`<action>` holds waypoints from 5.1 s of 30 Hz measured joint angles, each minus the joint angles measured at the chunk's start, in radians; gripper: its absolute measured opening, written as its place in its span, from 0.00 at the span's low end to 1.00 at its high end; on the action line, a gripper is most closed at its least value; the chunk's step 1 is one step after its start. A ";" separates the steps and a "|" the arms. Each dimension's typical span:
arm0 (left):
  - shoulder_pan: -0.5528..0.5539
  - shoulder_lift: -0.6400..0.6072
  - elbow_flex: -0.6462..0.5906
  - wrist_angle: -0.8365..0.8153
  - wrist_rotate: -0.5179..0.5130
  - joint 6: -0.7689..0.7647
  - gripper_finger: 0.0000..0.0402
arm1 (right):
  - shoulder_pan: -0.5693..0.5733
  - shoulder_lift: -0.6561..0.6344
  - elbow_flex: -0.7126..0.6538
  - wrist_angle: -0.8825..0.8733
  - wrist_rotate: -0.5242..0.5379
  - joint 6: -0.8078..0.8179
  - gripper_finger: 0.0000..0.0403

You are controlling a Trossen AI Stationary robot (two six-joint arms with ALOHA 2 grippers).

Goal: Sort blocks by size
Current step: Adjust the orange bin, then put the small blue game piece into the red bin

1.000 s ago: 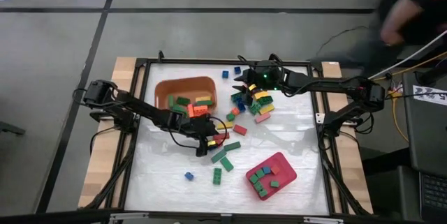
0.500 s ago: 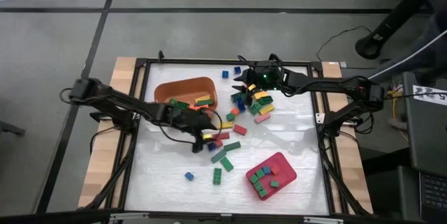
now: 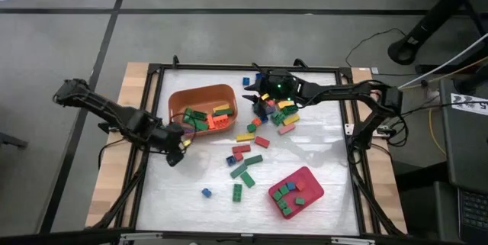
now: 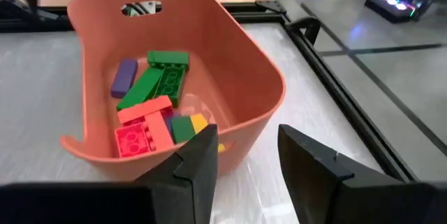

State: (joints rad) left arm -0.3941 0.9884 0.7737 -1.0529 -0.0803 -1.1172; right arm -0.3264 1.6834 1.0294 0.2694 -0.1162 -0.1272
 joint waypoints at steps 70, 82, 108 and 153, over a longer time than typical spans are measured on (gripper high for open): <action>0.492 0.002 -0.128 0.541 -0.543 0.837 0.54 | -0.161 0.055 0.000 -0.014 0.180 0.023 0.37; 0.492 0.002 -0.128 0.541 -0.536 0.833 0.54 | -0.158 0.055 0.000 0.146 0.122 0.068 0.37; 0.492 0.003 -0.128 0.540 -0.521 0.832 0.54 | -0.234 0.400 0.640 -0.682 -0.082 -0.270 0.58; 0.491 0.003 -0.128 0.540 -0.516 0.829 0.54 | -0.299 0.565 0.670 -0.693 -0.145 -0.307 0.56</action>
State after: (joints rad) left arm 0.0967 0.9913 0.6453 -0.5125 -0.5964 -0.2878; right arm -0.6258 2.2485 1.6993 -0.4235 -0.2613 -0.4344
